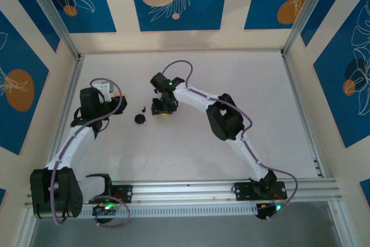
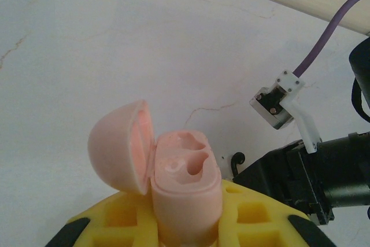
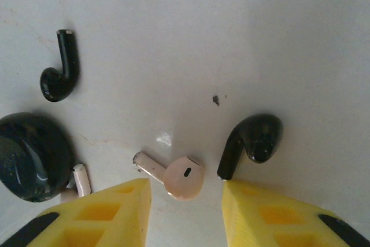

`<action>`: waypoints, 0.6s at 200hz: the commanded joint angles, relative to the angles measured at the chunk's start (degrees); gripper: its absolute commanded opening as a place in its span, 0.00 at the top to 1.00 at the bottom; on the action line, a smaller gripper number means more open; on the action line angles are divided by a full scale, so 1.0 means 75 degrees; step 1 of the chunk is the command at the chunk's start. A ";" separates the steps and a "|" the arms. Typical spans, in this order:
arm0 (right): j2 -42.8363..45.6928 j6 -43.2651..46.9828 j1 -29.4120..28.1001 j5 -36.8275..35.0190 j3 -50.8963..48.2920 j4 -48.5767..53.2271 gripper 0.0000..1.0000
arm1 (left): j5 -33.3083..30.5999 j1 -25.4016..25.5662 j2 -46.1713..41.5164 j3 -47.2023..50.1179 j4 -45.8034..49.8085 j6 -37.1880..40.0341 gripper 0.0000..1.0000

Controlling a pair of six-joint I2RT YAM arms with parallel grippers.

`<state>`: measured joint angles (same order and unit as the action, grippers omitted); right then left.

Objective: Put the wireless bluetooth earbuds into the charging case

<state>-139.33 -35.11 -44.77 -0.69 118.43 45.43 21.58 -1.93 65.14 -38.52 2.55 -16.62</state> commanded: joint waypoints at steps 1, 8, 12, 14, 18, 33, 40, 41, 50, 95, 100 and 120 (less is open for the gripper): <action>-0.0207 0.0037 0.0037 -0.0113 0.0091 -0.0161 0.64 | 0.0169 -0.0105 -0.0061 -0.0079 -0.0047 -0.0069 0.82; -0.0226 0.0050 0.0050 -0.0125 0.0088 -0.0185 0.65 | 0.0181 -0.0105 -0.0054 -0.0087 -0.0045 -0.0057 0.82; -0.0236 0.0057 0.0052 -0.0130 0.0088 -0.0195 0.65 | 0.0181 -0.0105 -0.0052 -0.0090 -0.0035 -0.0060 0.82; -0.0239 0.0054 0.0052 -0.0140 0.0088 -0.0197 0.65 | 0.0181 -0.0105 -0.0050 -0.0096 -0.0035 -0.0058 0.82; -0.0243 0.0075 0.0052 -0.0161 0.0076 -0.0213 0.65 | 0.0181 -0.0105 -0.0038 -0.0107 -0.0030 -0.0057 0.82; -0.0262 0.0106 0.0052 -0.0201 0.0062 -0.0252 0.67 | 0.0210 -0.0105 -0.0027 -0.0142 -0.0023 -0.0060 0.82; -0.0276 0.0105 0.0060 -0.0193 0.0065 -0.0264 0.67 | 0.0216 -0.0105 -0.0015 -0.0152 -0.0012 -0.0057 0.81; -0.0277 0.0108 0.0056 -0.0191 0.0065 -0.0278 0.67 | 0.0216 -0.0105 -0.0014 -0.0150 -0.0012 -0.0057 0.81; -0.0300 0.0121 0.0052 -0.0190 0.0062 -0.0308 0.68 | 0.0216 -0.0105 -0.0003 -0.0171 -0.0001 -0.0051 0.81; -0.0385 0.0246 0.0005 -0.0135 0.0111 -0.0260 0.73 | 0.0194 -0.0106 0.0009 -0.0229 0.0070 -0.0012 0.82; -0.0364 0.0261 0.0004 -0.0142 0.0089 -0.0234 0.75 | 0.0187 -0.0105 0.0011 -0.0221 0.0081 -0.0010 0.81; -0.0198 0.0331 0.0001 -0.0166 -0.0180 -0.0249 0.76 | 0.0168 -0.0105 0.0009 -0.0254 0.0144 0.0029 0.81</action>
<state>-139.79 -33.87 -44.71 -1.32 118.50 44.36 22.02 -1.93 65.17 -38.54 2.63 -16.62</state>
